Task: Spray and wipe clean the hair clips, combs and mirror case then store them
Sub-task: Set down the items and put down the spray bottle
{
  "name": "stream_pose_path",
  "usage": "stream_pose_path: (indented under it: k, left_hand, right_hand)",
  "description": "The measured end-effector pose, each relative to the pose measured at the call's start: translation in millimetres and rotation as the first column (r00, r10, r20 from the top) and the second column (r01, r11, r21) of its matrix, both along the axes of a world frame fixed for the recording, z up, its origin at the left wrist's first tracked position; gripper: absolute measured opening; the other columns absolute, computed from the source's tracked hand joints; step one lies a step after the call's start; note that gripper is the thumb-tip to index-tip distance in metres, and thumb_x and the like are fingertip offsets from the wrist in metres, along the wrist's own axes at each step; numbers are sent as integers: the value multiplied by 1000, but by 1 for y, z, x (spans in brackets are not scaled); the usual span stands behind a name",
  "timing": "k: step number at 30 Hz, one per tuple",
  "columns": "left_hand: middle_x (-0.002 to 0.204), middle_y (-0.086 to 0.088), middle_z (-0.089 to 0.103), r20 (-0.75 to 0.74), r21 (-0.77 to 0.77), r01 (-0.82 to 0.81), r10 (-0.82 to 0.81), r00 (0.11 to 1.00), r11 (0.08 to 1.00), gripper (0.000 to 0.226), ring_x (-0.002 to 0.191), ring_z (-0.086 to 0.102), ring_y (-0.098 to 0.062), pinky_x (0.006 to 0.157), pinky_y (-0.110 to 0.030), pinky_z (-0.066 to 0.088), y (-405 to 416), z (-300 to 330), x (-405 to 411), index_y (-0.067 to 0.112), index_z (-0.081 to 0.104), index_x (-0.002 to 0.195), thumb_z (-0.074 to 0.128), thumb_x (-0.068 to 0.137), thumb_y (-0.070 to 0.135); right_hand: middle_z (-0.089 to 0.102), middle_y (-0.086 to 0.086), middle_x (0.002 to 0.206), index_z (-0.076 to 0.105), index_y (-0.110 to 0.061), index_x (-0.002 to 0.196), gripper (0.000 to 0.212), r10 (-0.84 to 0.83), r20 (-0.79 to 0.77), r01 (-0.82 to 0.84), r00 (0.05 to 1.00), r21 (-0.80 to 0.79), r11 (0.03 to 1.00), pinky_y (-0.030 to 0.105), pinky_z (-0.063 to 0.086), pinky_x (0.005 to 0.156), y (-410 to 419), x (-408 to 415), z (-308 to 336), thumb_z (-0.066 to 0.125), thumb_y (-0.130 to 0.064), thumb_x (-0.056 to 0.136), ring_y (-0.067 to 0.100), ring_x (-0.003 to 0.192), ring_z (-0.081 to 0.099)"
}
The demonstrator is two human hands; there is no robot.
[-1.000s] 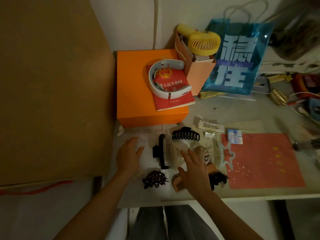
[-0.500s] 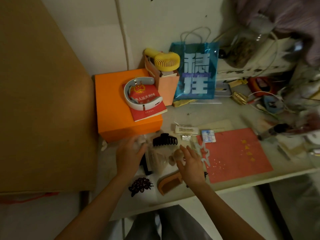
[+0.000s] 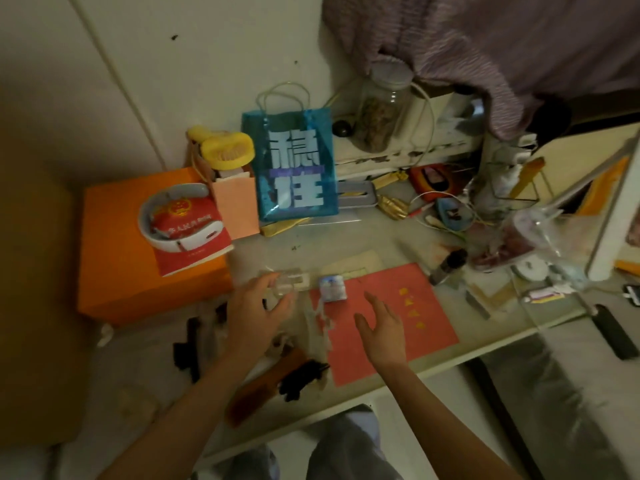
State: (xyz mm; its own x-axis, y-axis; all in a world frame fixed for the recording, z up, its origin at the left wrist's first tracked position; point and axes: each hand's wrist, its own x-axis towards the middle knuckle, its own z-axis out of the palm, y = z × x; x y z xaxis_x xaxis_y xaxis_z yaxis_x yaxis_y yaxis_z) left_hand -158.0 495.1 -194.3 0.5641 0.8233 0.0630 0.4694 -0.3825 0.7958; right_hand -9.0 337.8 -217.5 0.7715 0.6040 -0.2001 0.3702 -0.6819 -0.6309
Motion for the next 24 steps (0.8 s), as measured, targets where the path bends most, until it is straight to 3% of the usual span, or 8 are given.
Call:
stream_pose_path:
  k: [8,10,13,16,18,24]
  left_hand:
    - [102,-8,70,-89,-22,-54,52,995,998,33,93,63,-26,84,-30,45,-65,-6,117,11,67,112,73,83,27]
    - [98,-8,70,-70,-78,-73,67,995,994,29,88,65,-26,84,-38,51,-77,-7,140,12,68,108,69,85,31]
    - [111,-1,67,-100,-56,-34,29,995,998,35,101,62,-21,90,-37,48,-90,-7,163,18,64,117,71,84,30]
    - [105,-6,69,-99,-30,-18,15,995,999,30,96,63,-23,89,-42,49,-96,-9,182,13,67,111,72,83,23]
    - [99,-6,70,-143,-47,-1,-5,990,999,22,93,65,-24,88,-44,50,-99,-9,192,15,69,104,68,86,28]
    - [112,-4,68,-166,-36,2,-8,986,999,42,103,63,-22,96,-47,46,-100,-11,212,15,66,116,70,84,41]
  right_hand:
    - [51,7,140,43,-17,141,51,-45,-92,39,995,-60,997,34,38,101,-72,123,-11,57,-27,94,28,126,47]
    - [48,6,143,40,-18,143,52,-36,-105,27,994,-90,996,34,35,103,-85,147,-14,55,-32,95,26,129,45]
    - [49,7,142,41,-16,142,53,-57,-112,47,992,-87,995,32,34,103,-99,175,-19,57,-32,94,25,129,45]
    - [47,5,144,36,-20,145,58,-102,-150,86,983,-109,990,34,38,103,-105,195,-25,57,-36,94,24,131,45]
    - [47,6,144,35,-21,146,61,-129,-178,117,976,-73,990,34,38,101,-104,206,-28,59,-37,92,25,131,45]
    - [49,9,142,37,-15,144,69,-161,-232,178,959,54,983,36,37,102,-89,234,-32,70,-28,86,29,133,43]
